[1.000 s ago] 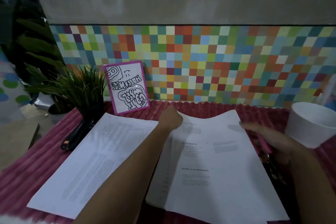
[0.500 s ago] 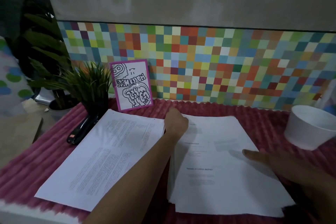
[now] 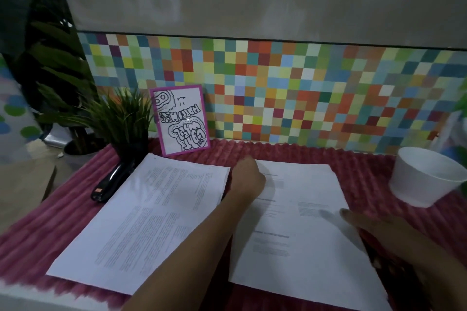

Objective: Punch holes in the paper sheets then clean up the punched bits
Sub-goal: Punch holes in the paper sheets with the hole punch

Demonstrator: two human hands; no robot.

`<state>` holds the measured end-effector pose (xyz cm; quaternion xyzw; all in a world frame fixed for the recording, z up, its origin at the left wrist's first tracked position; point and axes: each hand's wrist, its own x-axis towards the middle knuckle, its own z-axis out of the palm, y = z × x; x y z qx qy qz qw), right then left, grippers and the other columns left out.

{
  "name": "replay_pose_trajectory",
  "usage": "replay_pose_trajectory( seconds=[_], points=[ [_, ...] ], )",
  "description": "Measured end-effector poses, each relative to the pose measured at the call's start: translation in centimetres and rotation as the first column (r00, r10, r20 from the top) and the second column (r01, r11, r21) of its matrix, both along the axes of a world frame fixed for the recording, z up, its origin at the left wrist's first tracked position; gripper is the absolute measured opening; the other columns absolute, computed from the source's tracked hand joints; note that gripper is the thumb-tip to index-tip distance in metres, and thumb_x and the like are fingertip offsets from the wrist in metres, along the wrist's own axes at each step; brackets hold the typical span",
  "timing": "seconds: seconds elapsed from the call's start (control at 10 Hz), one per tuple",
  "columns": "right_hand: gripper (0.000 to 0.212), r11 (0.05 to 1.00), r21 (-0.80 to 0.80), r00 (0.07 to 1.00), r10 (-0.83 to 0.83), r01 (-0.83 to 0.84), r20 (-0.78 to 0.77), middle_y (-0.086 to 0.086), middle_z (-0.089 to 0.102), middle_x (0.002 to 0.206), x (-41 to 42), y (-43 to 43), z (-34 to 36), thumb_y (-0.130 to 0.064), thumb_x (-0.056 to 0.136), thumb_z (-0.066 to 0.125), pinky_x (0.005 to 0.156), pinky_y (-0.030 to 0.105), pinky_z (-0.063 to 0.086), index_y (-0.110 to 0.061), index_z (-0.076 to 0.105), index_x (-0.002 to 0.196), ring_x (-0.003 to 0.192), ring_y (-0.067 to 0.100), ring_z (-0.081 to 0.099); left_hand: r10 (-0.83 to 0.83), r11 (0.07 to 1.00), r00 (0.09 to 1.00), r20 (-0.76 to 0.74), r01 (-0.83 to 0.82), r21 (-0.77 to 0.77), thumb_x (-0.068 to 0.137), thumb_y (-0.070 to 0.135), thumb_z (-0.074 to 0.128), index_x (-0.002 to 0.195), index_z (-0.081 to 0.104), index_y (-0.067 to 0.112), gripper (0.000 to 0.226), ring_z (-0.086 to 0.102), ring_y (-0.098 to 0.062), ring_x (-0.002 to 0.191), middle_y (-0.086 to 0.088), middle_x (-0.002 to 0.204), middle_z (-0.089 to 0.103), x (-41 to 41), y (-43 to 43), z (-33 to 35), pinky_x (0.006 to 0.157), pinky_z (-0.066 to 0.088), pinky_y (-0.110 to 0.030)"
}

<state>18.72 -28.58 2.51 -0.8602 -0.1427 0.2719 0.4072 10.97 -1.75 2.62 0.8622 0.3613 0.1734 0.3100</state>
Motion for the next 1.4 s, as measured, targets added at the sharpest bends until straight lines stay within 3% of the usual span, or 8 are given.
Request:
replay_pose_trajectory(
  seconds=[0.2,0.5,0.7,0.9,1.1,1.2,1.3,1.4],
  points=[
    [0.057,0.996,0.018,0.996,-0.084,0.083,0.028,0.009,0.072,0.075,0.5,1.3,-0.9,-0.064,0.068,0.075,0.062,0.034,0.055,-0.013,0.073,0.093,0.065,0.026,0.067,0.054,0.996,0.997,0.063,-0.050,-0.069,0.091,0.002,0.053,0.123,0.054,0.002,0.031,0.059,-0.029,0.114,-0.015,0.124,0.061,-1.3,0.6,0.0,0.089,0.049,-0.031],
    [0.052,0.998,0.042,0.998,-0.054,0.053,0.024,0.006,0.068,0.062,0.3,2.2,-0.9,-0.061,0.068,0.075,0.054,0.027,0.052,-0.010,0.070,0.076,0.054,0.021,0.062,0.147,0.987,0.971,0.186,-0.131,-0.097,0.090,-0.002,0.052,0.130,0.055,0.005,0.041,0.060,-0.028,0.114,-0.013,0.124,0.064,-1.0,0.7,-0.1,0.090,0.048,-0.029],
    [0.047,0.996,0.064,0.998,-0.061,0.061,-0.001,0.004,0.068,0.061,-0.6,2.3,-0.6,-0.058,0.069,0.076,0.054,0.027,0.052,-0.012,0.071,0.078,0.053,0.019,0.062,0.165,0.982,0.936,0.311,-0.127,-0.139,0.089,-0.004,0.053,0.128,0.058,0.008,0.040,0.063,-0.023,0.108,-0.007,0.122,0.066,-1.0,0.5,-0.6,0.077,0.042,-0.021],
    [0.053,0.995,0.025,0.995,-0.096,0.096,0.020,0.003,0.069,0.063,-1.1,2.6,-0.5,-0.058,0.068,0.076,0.062,0.035,0.057,-0.008,0.075,0.087,0.054,0.019,0.064,0.037,0.988,0.974,0.225,-0.002,-0.156,0.098,0.014,0.050,0.112,0.060,0.000,0.022,0.063,-0.031,0.105,-0.015,0.112,0.066,-0.7,1.3,-1.3,0.087,0.048,-0.034],
    [0.060,0.976,0.095,0.980,-0.195,0.198,-0.038,0.016,0.073,0.082,-1.3,2.4,1.2,-0.054,0.070,0.078,0.051,0.026,0.046,-0.006,0.069,0.105,0.061,0.028,0.065,-0.004,0.904,0.915,0.404,0.176,-0.389,0.099,0.023,0.050,0.122,0.051,0.019,0.024,0.057,-0.022,0.117,0.001,0.125,0.060,-0.9,1.5,-1.0,0.104,0.045,-0.044],
    [0.061,0.968,0.076,0.971,-0.238,0.238,-0.005,0.016,0.067,0.056,-0.6,2.4,2.1,-0.057,0.074,0.072,0.047,0.025,0.044,-0.001,0.066,0.096,0.042,0.025,0.056,0.100,0.817,0.844,0.527,0.232,-0.528,0.096,0.014,0.057,0.103,0.053,0.020,0.010,0.062,-0.021,0.107,-0.003,0.115,0.064,-1.1,1.7,-0.6,0.096,0.050,-0.040],
    [0.063,0.972,0.089,0.970,-0.208,0.219,-0.125,0.022,0.066,0.060,-0.6,2.4,2.9,-0.061,0.077,0.067,0.047,0.026,0.039,0.001,0.064,0.091,0.041,0.024,0.049,0.205,0.688,0.790,0.578,0.304,-0.659,0.096,0.014,0.056,0.110,0.052,0.013,0.014,0.063,-0.018,0.096,-0.002,0.106,0.065,-1.2,1.7,-0.4,0.080,0.051,-0.032],
    [0.055,0.967,0.134,0.964,-0.188,0.215,-0.189,0.027,0.063,0.064,-0.9,2.5,3.1,-0.060,0.075,0.069,0.045,0.026,0.033,-0.009,0.058,0.093,0.042,0.023,0.044,0.081,0.756,0.829,0.553,0.310,-0.577,0.090,0.027,0.065,0.122,0.050,0.017,0.037,0.061,-0.021,0.110,0.001,0.116,0.064,-1.2,1.5,-0.8,0.099,0.049,-0.043]
  ],
)
